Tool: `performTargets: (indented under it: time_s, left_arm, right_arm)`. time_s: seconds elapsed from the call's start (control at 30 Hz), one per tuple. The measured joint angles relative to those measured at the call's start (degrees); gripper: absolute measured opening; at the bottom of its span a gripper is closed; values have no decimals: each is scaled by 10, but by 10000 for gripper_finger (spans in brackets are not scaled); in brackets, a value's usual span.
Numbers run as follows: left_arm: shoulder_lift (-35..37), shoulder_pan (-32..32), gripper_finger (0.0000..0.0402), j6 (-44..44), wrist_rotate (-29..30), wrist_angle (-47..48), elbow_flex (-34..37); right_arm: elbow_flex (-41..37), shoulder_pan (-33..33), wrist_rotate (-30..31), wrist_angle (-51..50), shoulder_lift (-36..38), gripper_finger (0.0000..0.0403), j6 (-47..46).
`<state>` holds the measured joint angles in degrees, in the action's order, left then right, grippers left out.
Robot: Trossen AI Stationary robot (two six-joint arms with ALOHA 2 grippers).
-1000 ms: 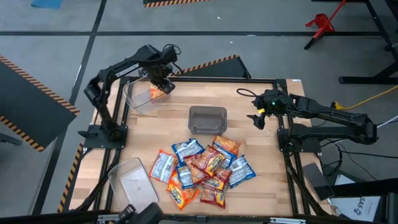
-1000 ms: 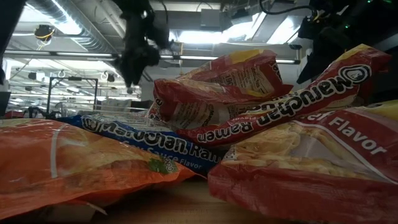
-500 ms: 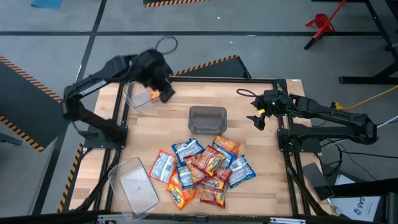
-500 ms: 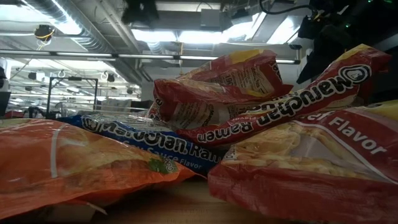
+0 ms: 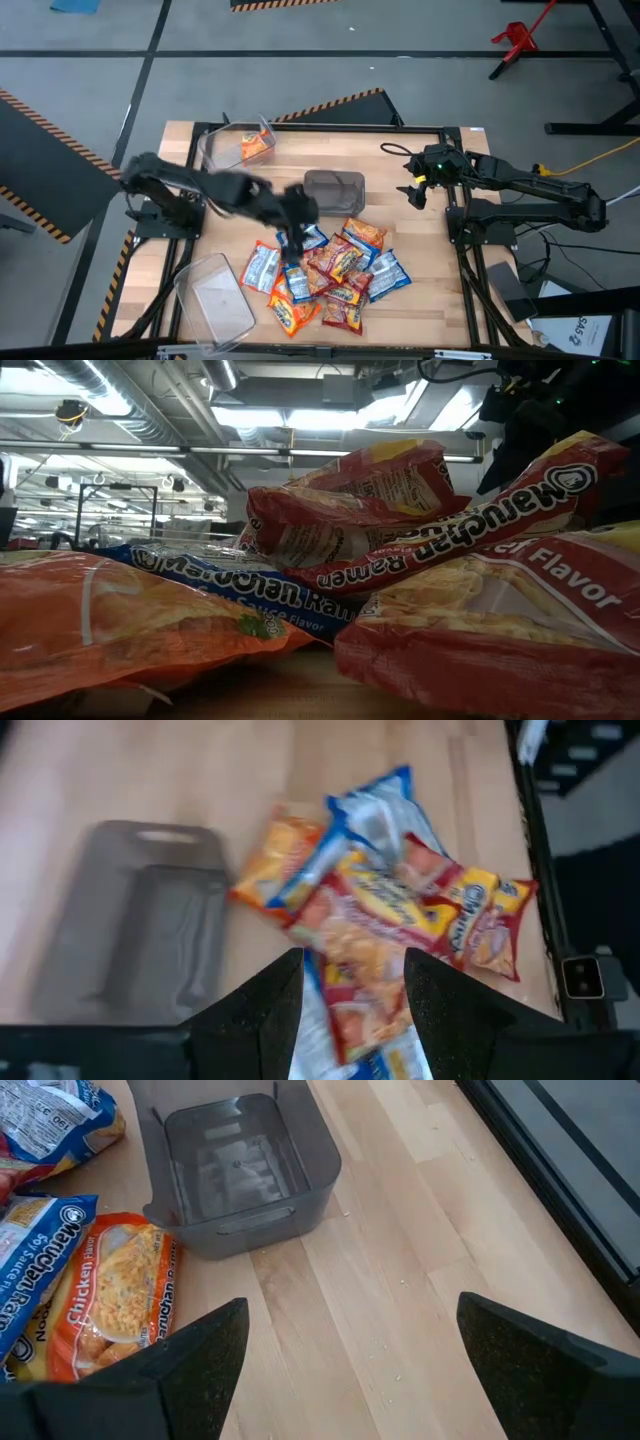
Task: Sort Maruchan noodles
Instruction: Put the red noodle pack into the black bin
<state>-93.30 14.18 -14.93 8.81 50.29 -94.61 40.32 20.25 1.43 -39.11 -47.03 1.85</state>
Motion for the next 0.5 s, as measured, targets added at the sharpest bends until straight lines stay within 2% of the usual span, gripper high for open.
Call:
performTargets:
  time_s: [0.23,0.4,0.5]
  left_arm:
    - [-117,37,169,32,3,-19,0]
    - [-187,39,169,65,2,-70,0]
    - [-213,39,169,68,-25,-93,0]
  right_arm:
    - [0,0,-3,0,0,344,2]
    - [0,0,-31,0,0,344,14]
    - [0,0,-38,0,0,344,17]
